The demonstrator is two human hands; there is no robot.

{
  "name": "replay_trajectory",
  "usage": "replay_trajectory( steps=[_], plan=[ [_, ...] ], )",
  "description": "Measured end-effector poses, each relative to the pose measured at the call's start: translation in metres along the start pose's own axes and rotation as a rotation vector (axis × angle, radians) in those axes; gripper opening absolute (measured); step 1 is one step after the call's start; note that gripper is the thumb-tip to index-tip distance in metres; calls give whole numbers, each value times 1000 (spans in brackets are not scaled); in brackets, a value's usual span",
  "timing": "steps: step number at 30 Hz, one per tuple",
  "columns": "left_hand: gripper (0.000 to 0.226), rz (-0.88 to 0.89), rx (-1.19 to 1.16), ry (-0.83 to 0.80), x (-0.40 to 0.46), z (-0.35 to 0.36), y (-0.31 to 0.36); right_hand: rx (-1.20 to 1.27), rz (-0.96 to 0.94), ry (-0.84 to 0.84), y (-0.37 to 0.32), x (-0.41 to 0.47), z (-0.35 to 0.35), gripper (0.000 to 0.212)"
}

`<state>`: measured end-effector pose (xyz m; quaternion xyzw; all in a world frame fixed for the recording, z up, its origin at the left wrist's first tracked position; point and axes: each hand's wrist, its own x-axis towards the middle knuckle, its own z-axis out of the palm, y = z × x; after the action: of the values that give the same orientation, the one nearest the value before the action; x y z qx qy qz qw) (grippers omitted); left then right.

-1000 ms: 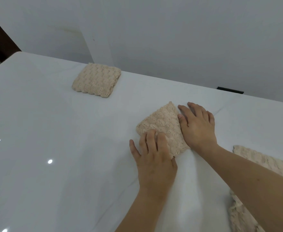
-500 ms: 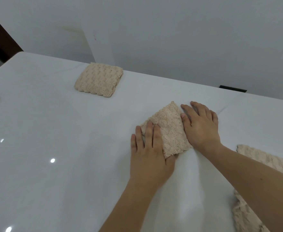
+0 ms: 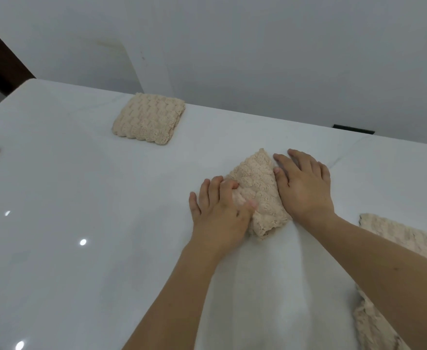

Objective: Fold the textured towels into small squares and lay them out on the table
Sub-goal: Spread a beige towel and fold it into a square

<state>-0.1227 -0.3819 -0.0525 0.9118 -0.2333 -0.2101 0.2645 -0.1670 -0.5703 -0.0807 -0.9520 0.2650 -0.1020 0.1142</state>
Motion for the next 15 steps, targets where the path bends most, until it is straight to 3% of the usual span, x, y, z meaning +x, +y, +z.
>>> replay_trajectory(
  steps=[4, 9, 12, 15],
  plan=[
    [82, 49, 60, -123, 0, -5, -12, 3, 3, -8, 0, 1, 0, 42],
    [101, 61, 79, -150, 0, -9, -14, 11, 3, 2, 1, 0, 1, 41],
    [120, 40, 111, -246, 3, -12, -9, 8, 1, -1, 0, 1, 0, 41],
    [114, -15, -24, -279, 9, -14, -2, 8, 0, -7, 0, 1, -1, 42]
  ],
)
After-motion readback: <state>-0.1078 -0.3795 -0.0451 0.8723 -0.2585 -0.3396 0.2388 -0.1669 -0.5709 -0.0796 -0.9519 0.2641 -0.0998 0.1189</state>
